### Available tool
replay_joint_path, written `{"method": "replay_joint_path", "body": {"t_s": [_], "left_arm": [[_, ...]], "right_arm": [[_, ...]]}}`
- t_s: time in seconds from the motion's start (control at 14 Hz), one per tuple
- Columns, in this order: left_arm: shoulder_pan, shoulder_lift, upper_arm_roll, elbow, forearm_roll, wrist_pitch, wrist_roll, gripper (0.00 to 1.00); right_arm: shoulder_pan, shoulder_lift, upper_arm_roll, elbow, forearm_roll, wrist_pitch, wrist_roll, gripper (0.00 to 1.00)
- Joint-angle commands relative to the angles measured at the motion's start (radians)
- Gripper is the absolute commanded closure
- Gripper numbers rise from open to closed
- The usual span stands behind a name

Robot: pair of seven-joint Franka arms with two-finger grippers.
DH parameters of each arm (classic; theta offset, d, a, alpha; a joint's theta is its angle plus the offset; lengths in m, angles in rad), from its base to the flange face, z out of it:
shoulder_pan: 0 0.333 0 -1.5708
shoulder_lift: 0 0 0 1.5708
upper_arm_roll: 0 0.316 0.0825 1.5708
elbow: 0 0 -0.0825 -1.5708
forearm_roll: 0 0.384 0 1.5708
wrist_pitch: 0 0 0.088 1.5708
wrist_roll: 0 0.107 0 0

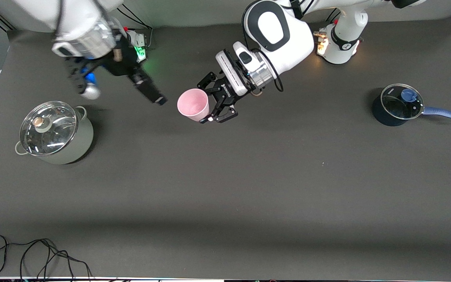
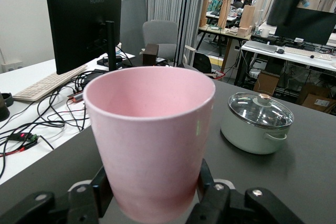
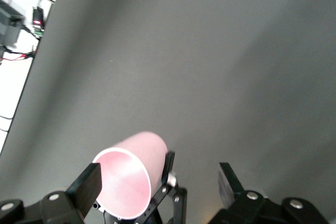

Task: Transfer pink cup from left to right arm
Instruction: 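Hold the cup with the left gripper while the right gripper grasps its rim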

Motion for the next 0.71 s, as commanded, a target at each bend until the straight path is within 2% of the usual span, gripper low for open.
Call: {"method": "replay_joint_path", "body": {"t_s": [0.0, 0.64], "left_arm": [[-0.015, -0.023, 0.017, 0.011, -0.018, 0.008, -0.009, 0.62], [-0.009, -0.023, 0.019, 0.012, -0.018, 0.008, -0.009, 0.62]], "right_arm": [[0.013, 0.126, -0.011, 0.158, 0.007, -0.032, 0.107, 0.02], [0.083, 0.180, -0.009, 0.165, 0.003, -0.081, 0.108, 0.02]]}}
